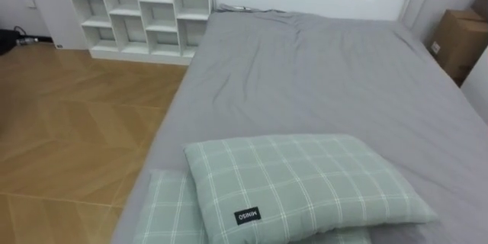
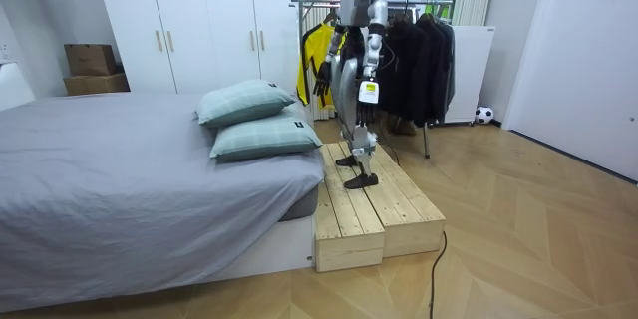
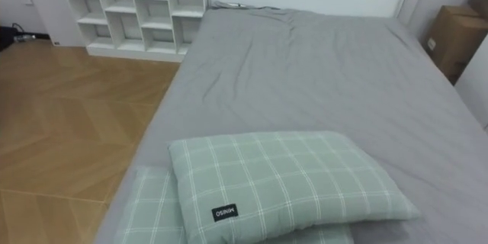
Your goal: Hang clothes
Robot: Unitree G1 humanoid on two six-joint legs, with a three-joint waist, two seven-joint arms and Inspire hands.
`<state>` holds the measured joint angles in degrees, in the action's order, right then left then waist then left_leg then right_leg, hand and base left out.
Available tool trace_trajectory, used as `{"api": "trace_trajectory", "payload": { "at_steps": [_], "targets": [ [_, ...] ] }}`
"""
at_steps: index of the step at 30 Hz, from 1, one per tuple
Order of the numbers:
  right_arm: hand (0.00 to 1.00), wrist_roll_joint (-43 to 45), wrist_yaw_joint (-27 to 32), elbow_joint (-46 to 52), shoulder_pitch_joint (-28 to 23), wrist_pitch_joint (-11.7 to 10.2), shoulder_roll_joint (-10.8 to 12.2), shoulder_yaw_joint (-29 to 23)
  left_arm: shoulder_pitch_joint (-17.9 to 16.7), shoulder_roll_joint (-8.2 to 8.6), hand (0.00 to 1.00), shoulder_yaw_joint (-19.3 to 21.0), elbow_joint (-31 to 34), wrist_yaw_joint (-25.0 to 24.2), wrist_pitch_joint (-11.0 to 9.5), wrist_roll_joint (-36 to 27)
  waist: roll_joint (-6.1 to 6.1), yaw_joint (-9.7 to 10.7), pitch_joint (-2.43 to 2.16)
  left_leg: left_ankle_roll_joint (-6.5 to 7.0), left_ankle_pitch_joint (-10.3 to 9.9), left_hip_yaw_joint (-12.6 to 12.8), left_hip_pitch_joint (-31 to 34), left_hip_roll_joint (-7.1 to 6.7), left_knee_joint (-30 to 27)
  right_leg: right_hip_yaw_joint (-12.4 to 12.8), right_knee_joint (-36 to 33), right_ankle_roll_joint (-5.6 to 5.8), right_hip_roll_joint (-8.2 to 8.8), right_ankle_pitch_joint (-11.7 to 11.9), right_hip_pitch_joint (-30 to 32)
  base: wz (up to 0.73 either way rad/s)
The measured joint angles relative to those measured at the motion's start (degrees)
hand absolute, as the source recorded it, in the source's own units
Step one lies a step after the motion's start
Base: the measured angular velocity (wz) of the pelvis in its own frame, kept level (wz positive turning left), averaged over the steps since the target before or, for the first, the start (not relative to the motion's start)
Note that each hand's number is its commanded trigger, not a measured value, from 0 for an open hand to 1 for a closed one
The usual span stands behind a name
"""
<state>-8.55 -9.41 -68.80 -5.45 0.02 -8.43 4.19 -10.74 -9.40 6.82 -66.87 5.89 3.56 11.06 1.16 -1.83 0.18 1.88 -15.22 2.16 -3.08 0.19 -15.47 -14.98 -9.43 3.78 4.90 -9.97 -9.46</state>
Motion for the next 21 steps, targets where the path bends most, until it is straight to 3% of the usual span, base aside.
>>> {"api": "trace_trajectory", "payload": {
  "at_steps": [10, 21],
  "targets": [
    [0.0, -3.77, -0.06, -1.17, -0.57, 1.34, 0.24, -0.98, -2.96, 1.77, 0.0, -0.21, -0.03, -0.08, 4.0, 3.51, 0.25, 0.45, 0.09, -0.31, 0.17, -0.76, -0.88, -0.06, -0.27, 0.73, 0.89, 0.02, -0.19, -0.02, -1.76, 0.01],
    [0.0, -4.56, -1.35, -1.08, -0.52, 1.42, 0.22, -0.94, -2.52, 1.78, 0.0, -0.23, 0.96, -0.49, 4.03, 3.53, 0.65, 0.53, 0.2, -0.78, 0.48, -0.76, -0.07, -0.24, -0.39, 0.98, 1.73, -0.53, -0.23, -0.65, -1.47, 0.01]
  ]
}}
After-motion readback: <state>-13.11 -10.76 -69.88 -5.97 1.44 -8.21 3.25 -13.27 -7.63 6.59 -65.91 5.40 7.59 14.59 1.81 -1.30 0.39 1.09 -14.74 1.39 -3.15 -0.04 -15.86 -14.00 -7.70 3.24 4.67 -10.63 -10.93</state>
